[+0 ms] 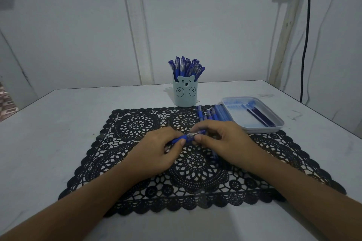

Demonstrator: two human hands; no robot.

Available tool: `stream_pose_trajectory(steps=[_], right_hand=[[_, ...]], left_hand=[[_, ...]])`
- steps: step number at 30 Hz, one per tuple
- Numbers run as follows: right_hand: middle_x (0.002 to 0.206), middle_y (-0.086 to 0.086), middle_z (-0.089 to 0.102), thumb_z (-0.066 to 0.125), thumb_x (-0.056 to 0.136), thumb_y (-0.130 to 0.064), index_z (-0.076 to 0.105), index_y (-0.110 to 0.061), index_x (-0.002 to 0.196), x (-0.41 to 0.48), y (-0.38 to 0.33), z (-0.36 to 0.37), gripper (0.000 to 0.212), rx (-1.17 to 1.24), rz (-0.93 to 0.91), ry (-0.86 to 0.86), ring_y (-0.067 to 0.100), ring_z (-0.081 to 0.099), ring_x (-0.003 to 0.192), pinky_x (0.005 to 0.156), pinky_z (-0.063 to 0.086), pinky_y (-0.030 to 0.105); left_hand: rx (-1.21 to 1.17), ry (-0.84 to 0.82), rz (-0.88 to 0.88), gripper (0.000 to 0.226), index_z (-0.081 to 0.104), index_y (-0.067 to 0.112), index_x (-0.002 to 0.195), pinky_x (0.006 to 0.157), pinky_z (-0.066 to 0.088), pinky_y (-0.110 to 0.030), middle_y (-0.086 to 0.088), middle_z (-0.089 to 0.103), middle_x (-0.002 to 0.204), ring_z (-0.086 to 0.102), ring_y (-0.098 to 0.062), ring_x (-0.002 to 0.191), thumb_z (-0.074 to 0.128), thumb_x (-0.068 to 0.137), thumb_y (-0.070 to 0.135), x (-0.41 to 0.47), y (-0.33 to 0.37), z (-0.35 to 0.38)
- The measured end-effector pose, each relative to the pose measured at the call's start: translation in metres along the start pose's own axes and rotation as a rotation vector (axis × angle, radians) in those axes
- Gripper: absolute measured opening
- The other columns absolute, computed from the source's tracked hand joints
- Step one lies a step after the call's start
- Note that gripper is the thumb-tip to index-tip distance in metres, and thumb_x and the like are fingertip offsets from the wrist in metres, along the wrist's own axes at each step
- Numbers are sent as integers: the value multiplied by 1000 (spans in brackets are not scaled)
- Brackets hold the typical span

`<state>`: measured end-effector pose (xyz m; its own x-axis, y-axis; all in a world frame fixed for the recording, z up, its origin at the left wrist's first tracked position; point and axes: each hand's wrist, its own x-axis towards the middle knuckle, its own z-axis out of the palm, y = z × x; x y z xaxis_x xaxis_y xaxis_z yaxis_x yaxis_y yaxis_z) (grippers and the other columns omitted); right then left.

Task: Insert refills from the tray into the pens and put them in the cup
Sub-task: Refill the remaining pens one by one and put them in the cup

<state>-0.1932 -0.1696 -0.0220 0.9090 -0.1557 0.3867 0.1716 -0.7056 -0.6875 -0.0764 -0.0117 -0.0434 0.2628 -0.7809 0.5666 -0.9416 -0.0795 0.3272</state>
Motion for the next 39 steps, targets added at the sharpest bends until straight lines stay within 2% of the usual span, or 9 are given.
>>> stream_pose_trajectory(steps=[4, 14, 18, 21, 24, 27, 30, 34, 39], right_hand=[[82, -20, 63, 62, 86, -16, 68, -22, 99, -1, -3, 1, 16, -42, -66, 10, -14, 55, 72, 65, 39, 4], [87, -33, 57, 63, 85, -10, 69, -18, 104, 2, 5, 2, 21, -84, -190, 23, -13, 56, 86, 75, 42, 4], [93, -24, 58, 54, 87, -27, 64, -18, 112, 5, 7, 4, 28, -148, -208, 37, -18, 52, 87, 79, 40, 3], [107, -16, 59, 44, 92, -38, 52, -23, 127, 8, 15, -1, 39, -242, -113, 104, -9, 51, 99, 90, 39, 13], [132, -1, 50, 42, 96, -30, 43, -19, 135, 10, 30, -8, 40, -448, -20, 54, 11, 39, 124, 98, 19, 12], [137, 1, 44, 39, 97, -28, 43, -15, 135, 11, 40, -2, 41, -583, -35, -48, 13, 33, 129, 99, 13, 9], [140, -1, 41, 34, 98, -30, 42, -17, 136, 12, 41, 1, 41, -590, -36, -49, 11, 33, 129, 102, 14, 12], [143, -4, 37, 32, 99, -32, 40, -21, 138, 13, 45, 0, 42, -590, -38, -49, 8, 31, 129, 104, 14, 12], [145, -7, 32, 29, 99, -34, 37, -24, 139, 13, 46, 0, 42, -588, -44, -63, 6, 29, 131, 105, 13, 13]], left_hand=[[-26, -19, -15, 33, 66, 15, 93, 62, 40, -17, 7, 60, 75, 53, -4, 68, 40, 90, 36, 0, -2, 1], [-21, -27, 16, 32, 64, 14, 93, 61, 37, -13, 6, 57, 73, 50, -4, 67, 39, 91, 33, 1, -1, 1], [23, 0, -14, 36, 64, 16, 103, 66, 38, -11, 8, 60, 80, 51, -3, 73, 38, 90, 39, 2, -2, 2], [47, 34, -70, 41, 58, 16, 118, 76, 37, -6, 12, 60, 96, 52, -2, 86, 40, 90, 40, 4, -2, 2], [44, 88, -128, 29, 60, 16, 115, 70, 35, -3, 17, 56, 83, 51, 1, 82, 46, 92, 27, 10, -3, -3], [32, 165, -217, 17, 64, 19, 105, 64, 36, -4, 15, 58, 78, 53, 2, 74, 53, 91, 18, 25, -3, -14], [-13, 291, -302, 18, 64, 22, 106, 66, 36, -4, 11, 58, 90, 49, 7, 75, 55, 90, 22, 55, -4, -33], [-194, 456, -391, 21, 63, 21, 109, 69, 43, -15, 7, 59, 87, 53, -3, 76, 55, 90, 22, 119, -6, -60], [-351, 586, -460, 10, 61, 16, 96, 79, 53, -34, -2, 66, 83, 65, -17, 79, 58, 87, 17, 177, -27, -61]])
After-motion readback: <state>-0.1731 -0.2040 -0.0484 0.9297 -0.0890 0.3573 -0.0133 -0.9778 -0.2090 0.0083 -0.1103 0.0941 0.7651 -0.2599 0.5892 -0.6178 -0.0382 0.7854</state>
